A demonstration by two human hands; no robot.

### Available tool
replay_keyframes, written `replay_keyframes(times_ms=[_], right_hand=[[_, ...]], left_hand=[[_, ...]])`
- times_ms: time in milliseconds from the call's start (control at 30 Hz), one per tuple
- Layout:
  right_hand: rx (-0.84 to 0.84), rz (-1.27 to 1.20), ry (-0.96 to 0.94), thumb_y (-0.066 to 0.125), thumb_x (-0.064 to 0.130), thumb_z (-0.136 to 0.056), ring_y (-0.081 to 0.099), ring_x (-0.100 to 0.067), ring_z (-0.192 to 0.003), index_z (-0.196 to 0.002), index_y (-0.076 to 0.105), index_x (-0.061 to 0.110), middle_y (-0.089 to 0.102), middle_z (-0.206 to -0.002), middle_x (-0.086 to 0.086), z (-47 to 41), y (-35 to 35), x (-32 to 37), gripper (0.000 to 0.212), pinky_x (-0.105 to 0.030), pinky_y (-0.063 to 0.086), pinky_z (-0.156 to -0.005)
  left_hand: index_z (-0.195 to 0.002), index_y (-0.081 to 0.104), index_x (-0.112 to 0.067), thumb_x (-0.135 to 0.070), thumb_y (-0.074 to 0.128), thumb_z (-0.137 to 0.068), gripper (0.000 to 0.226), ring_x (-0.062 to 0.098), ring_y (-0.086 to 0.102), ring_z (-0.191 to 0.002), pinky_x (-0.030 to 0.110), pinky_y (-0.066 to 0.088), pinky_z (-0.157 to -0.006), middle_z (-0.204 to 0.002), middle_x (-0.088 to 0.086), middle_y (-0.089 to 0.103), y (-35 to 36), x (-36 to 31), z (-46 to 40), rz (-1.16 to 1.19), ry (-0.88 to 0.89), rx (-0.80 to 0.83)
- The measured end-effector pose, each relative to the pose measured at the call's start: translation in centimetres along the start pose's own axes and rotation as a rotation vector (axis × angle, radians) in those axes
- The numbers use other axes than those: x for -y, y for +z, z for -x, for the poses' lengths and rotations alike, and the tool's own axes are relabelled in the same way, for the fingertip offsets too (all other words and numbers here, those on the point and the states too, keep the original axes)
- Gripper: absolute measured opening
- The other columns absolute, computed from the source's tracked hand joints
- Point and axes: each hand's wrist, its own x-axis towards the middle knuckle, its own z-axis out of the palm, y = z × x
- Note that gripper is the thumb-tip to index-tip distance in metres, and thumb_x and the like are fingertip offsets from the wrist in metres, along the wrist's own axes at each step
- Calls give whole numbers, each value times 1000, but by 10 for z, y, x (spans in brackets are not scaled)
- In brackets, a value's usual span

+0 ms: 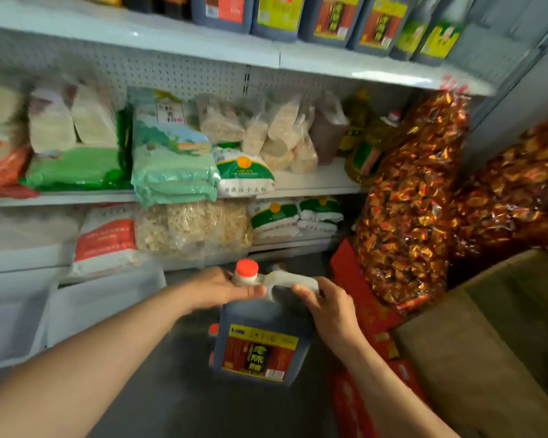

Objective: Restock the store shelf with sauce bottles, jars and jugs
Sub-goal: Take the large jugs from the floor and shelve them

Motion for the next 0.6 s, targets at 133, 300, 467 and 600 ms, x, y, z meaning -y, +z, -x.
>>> replay_keyframes(times_ms=[133,300,467,600], right_hand=[[-128,-33,-123,37,97,-67,67,-22,-80,-86,64,21,70,-83,4,-51,-72,73,83,-44,54,-70],[-234,-43,-228,53,71,-82,55,-10,-67,-76,59,23,62,-73,9,-129,-146,137,48,-27,39,-56],[-252,-60,-347,58,69,-84,64,-25,-76,-81,66,12,70,-78,-1,-244,-199,157,58,-44,49,-70],[-233,-45,-499,50,78,-77,63,-26,-75,-84,66,11,68,-76,-3,-347,-241,182,68,-46,49,-71]], left_hand=[[-87,65,-43,-83,63,-59,49,7,61,-94,26,49,-81,-96,-17,65,-77,-99,26,-25,166,-135],[-97,66,-37,-80,60,-67,53,8,55,-96,24,43,-83,-104,-17,59,-147,-190,15,-58,260,-262],[-114,71,-37,-95,62,-39,95,8,65,-103,33,49,-100,-113,-14,71,-208,-246,-47,-137,326,-331],[-121,62,-29,-69,84,-36,96,4,64,-105,35,50,-99,-115,-16,69,-242,-301,-97,-18,361,-421]])
